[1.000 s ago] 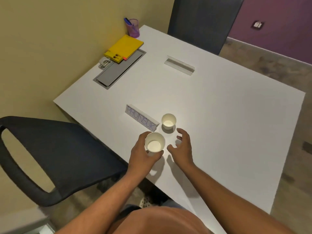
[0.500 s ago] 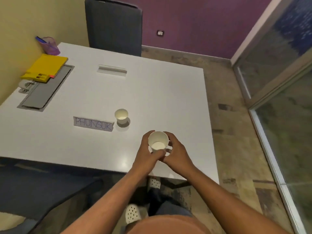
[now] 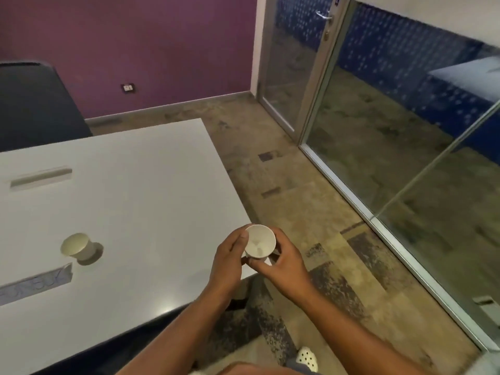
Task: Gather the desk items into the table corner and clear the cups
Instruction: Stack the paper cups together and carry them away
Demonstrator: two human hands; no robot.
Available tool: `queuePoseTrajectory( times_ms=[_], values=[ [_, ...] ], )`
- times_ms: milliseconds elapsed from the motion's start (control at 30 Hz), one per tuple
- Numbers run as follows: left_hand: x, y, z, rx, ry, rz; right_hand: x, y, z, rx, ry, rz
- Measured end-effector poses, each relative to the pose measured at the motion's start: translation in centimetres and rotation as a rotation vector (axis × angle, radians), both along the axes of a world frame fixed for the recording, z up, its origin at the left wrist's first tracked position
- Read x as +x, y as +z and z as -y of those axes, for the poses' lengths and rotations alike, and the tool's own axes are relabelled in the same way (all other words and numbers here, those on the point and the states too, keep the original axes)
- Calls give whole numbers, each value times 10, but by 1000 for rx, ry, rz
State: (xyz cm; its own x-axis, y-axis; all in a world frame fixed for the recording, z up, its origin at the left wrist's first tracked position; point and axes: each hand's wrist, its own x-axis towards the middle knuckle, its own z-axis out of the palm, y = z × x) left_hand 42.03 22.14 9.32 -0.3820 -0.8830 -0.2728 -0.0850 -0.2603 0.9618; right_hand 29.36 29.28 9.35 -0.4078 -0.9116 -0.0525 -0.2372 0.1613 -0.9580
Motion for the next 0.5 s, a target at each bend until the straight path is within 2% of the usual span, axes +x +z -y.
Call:
queuePoseTrajectory(
  times_ms=[233,500],
  values=[
    [-134,6,-43,-12,-109,55,-124,2,-58,-38,-106,13],
    [-273,0,-72,-27,-179,31,-253,-6,-101,-13,-179,1]
  ],
)
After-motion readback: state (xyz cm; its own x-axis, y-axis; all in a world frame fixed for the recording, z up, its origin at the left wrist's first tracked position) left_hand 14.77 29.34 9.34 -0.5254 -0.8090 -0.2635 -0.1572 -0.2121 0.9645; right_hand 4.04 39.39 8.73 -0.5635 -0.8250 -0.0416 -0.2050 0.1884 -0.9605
